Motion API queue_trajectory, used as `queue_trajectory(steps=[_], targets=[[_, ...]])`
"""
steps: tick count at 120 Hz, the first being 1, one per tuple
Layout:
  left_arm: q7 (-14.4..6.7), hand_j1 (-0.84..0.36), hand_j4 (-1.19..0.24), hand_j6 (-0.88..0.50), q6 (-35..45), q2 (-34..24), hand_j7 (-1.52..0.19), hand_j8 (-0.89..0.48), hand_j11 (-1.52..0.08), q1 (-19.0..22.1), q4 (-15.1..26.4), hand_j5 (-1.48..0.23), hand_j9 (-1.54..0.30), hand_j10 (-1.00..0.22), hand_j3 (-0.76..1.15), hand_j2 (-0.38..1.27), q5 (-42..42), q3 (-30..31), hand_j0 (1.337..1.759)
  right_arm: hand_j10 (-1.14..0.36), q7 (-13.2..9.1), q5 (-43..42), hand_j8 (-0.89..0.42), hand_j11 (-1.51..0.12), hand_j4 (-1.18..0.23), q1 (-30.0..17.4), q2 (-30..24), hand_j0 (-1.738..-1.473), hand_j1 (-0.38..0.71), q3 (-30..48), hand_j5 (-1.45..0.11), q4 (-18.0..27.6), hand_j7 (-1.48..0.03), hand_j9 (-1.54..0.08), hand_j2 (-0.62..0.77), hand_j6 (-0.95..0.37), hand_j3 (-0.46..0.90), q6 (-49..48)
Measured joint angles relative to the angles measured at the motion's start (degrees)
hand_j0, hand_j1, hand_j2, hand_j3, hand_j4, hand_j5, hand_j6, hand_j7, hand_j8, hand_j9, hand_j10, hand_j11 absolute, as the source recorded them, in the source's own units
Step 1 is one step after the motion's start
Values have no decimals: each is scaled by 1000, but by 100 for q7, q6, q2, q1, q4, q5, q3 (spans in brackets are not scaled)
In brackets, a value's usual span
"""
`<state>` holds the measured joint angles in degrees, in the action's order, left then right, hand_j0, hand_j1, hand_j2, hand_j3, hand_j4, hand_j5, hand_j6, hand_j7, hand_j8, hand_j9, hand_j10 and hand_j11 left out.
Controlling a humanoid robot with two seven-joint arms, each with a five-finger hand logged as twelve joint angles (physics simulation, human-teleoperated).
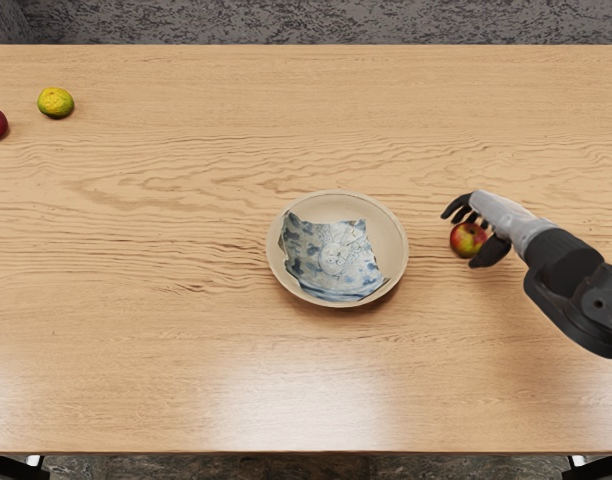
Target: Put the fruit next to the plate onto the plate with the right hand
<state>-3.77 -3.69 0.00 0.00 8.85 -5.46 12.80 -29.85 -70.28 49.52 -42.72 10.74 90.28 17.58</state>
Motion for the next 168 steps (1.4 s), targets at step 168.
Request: queue_trajectory(steps=[168], targets=[[0, 55, -245, -245, 0, 0, -318, -245, -318, 0, -1, -318, -318, -245, 0, 49, 0, 1, 1658, -541, 663, 535, -391, -938, -730, -175, 172, -1644, 224, 72, -905, -596, -922, -927, 109, -517, 0, 53]])
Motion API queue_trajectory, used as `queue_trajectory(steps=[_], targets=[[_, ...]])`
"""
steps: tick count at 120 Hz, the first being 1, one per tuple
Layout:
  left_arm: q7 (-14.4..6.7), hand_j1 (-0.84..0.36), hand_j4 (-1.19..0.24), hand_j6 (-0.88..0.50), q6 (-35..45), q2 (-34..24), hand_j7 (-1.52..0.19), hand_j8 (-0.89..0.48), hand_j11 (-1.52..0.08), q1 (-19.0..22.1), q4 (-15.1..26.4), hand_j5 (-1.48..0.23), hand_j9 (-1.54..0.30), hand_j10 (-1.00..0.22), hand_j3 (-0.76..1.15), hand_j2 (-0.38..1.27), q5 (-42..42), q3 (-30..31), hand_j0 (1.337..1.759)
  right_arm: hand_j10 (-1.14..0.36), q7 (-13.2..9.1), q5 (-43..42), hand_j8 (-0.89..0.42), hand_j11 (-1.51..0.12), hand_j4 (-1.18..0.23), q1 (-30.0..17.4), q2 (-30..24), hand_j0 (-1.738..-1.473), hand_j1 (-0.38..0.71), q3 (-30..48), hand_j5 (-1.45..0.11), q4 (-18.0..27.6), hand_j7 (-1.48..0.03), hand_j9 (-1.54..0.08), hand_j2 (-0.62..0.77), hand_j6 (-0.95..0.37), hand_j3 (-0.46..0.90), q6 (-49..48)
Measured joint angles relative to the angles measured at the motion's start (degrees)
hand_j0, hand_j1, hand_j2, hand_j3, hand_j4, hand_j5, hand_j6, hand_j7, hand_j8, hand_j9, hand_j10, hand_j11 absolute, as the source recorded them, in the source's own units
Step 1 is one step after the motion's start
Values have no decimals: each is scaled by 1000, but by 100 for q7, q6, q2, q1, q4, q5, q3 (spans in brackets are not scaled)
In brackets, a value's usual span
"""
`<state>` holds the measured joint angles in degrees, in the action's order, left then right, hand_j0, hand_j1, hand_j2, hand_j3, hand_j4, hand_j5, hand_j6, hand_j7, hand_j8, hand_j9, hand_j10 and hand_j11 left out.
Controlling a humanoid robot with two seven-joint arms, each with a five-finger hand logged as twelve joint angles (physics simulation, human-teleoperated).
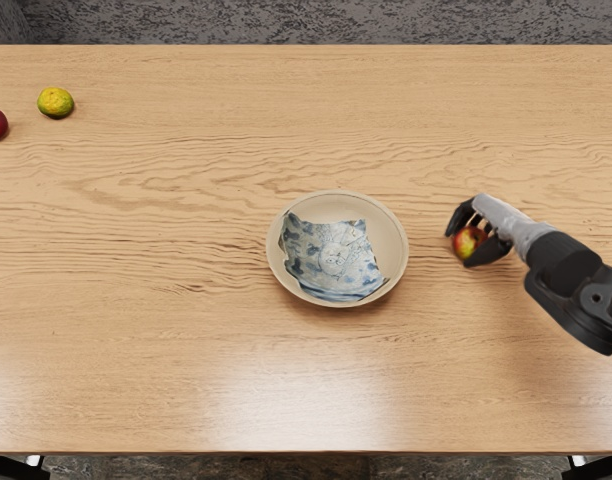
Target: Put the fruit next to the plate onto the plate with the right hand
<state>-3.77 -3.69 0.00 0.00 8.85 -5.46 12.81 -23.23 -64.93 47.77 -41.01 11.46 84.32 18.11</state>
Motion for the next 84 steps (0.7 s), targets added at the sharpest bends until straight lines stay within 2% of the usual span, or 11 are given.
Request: queue_trajectory(steps=[37, 78, 84], targets=[[0, 55, -245, -245, 0, 0, -318, -245, -318, 0, 0, -318, -318, -245, 0, 49, 0, 1, 1658, -549, 28, 681, -394, -996, -720, 66, -312, -1648, 164, 582, -1002, 303, -960, -996, 44, -545, 1, -510], [0, 55, -245, -245, 0, 0, -318, -245, -318, 0, -1, -318, -318, -245, 0, 49, 0, 1, 1658, -543, -22, 2052, -383, -997, -704, 124, -493, -1650, 169, 1791, -1027, 456, -960, -1002, 49, -541, 1, -2184], [0, 55, -245, -245, 0, 0, -318, -245, -318, 0, -2, -318, -318, -245, 0, 49, 0, 1, 1658, -546, -28, 2264, -385, -992, -703, 159, -506, -1650, 184, 1913, -1027, 465, -960, -1000, 102, -550, 0, -2403]])
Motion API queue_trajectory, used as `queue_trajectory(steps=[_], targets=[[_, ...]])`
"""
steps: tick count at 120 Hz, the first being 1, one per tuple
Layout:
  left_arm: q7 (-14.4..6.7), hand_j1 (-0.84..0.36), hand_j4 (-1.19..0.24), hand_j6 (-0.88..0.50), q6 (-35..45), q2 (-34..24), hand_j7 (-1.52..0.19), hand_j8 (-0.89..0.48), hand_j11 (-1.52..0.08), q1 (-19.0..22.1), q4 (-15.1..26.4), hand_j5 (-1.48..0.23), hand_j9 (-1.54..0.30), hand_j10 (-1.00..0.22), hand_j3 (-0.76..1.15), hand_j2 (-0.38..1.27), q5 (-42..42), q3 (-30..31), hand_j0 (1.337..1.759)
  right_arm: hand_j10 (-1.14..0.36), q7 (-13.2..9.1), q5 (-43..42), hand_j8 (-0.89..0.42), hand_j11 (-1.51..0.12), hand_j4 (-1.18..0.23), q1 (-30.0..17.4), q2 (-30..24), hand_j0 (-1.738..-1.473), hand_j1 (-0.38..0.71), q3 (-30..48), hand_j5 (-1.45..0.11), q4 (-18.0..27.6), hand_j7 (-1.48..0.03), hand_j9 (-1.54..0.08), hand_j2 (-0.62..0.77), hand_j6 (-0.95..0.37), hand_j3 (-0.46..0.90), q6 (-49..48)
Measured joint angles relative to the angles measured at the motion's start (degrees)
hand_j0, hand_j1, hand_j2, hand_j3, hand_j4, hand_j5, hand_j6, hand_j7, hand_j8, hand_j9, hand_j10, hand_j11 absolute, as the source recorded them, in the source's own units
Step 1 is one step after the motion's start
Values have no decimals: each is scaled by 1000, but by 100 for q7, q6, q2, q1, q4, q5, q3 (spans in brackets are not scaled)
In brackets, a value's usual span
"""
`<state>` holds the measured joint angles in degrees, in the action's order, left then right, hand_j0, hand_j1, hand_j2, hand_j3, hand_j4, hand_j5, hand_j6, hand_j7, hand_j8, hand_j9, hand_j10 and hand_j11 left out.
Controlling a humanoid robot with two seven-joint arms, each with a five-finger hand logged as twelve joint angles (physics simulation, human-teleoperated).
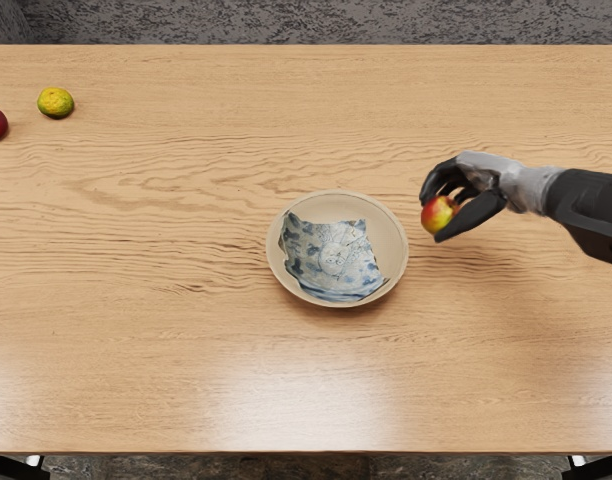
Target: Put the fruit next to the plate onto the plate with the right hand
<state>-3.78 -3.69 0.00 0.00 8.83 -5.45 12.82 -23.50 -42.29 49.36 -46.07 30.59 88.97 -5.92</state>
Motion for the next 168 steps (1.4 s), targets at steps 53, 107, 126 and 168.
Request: queue_trajectory(steps=[53, 107, 126, 168], targets=[[0, 55, -245, -245, 0, 0, -318, -245, -318, 0, 3, -318, -318, -245, 0, 49, 0, 1, 1658, -567, -9, 612, -413, -960, -702, 446, 491, -1652, 195, 204, -1027, 9, -959, -983, 173, -580, 0, -756], [0, 55, -245, -245, 0, 0, -318, -245, -318, 0, 2, -318, -318, -245, 0, 49, 0, 1, 1658, -488, -223, -1543, -404, -965, -711, 662, 1837, -1657, 301, -345, -1012, -198, -960, -985, 389, -602, 0, -728], [0, 55, -245, -245, 0, 0, -318, -245, -318, 0, 1, -318, -318, -245, 0, 49, 0, 1, 1658, -498, -255, -1773, -413, -975, -718, 708, 2072, -1656, 264, -483, -1005, -293, -963, -989, 310, -611, 0, -713], [0, 55, -245, -245, 0, 0, -318, -245, -318, 0, 2, -318, -318, -245, 0, 49, 0, 1, 1658, -495, -266, -1779, -433, -815, -608, 709, 2206, -1657, 243, -580, -823, -385, -804, -819, 157, -576, 0, -714]])
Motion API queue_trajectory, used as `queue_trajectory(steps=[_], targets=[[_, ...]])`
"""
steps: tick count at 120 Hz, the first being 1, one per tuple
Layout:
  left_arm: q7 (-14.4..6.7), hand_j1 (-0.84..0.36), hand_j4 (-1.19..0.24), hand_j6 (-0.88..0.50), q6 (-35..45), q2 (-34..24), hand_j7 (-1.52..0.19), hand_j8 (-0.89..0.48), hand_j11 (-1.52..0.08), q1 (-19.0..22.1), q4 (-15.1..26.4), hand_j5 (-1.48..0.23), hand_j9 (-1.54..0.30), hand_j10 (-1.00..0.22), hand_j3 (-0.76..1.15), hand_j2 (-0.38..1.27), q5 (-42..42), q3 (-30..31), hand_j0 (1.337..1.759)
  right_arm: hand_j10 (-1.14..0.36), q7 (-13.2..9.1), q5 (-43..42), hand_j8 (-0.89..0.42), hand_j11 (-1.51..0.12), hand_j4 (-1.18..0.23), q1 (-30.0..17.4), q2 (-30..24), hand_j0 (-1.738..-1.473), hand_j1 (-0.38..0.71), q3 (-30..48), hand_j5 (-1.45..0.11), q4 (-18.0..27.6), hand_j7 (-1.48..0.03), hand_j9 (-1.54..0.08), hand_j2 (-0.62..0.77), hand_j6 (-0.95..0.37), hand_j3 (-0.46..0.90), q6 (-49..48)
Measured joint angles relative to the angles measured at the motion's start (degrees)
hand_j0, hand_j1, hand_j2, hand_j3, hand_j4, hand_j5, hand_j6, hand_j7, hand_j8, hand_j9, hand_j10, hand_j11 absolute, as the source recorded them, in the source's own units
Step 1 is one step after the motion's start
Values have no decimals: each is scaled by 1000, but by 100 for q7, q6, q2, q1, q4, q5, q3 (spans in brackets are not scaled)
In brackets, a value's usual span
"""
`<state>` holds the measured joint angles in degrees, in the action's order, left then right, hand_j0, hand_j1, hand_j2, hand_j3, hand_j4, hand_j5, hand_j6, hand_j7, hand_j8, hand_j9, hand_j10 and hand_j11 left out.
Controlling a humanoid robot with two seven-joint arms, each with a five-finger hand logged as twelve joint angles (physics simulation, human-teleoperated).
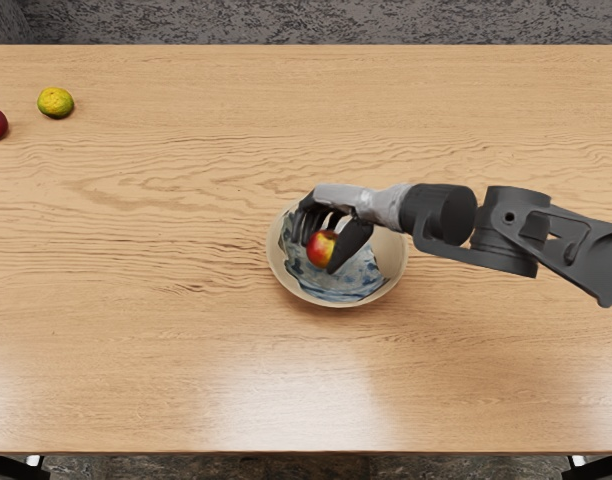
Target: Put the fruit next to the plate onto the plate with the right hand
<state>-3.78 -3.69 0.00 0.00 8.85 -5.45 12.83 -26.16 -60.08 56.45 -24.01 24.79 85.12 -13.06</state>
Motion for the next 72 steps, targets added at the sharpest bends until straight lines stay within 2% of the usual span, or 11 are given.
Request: queue_trajectory(steps=[29, 56, 72], targets=[[0, 55, -245, -245, 0, 0, -318, -245, -318, 0, 0, -318, -318, -245, 0, 49, 0, 0, 1658, -422, 7, 67, -397, -597, -452, -28, -70, -1658, 152, 17, -601, -27, -593, -599, -5, -444, 0, -15], [0, 55, -245, -245, 0, 0, -318, -245, -318, 0, 0, -318, -318, -245, 0, 49, 0, 0, 1658, -299, 35, 507, -291, -404, -309, 0, -326, -1658, 7, 76, -406, 2, -403, -405, -32, -307, 0, -44], [0, 55, -245, -245, 0, 0, -318, -245, -318, 0, -1, -318, -318, -245, 0, 49, 0, 0, 1658, -205, 63, 1142, -201, -274, -211, 10, -619, -1658, -105, 222, -275, 93, -273, -275, -26, -210, 0, -144]])
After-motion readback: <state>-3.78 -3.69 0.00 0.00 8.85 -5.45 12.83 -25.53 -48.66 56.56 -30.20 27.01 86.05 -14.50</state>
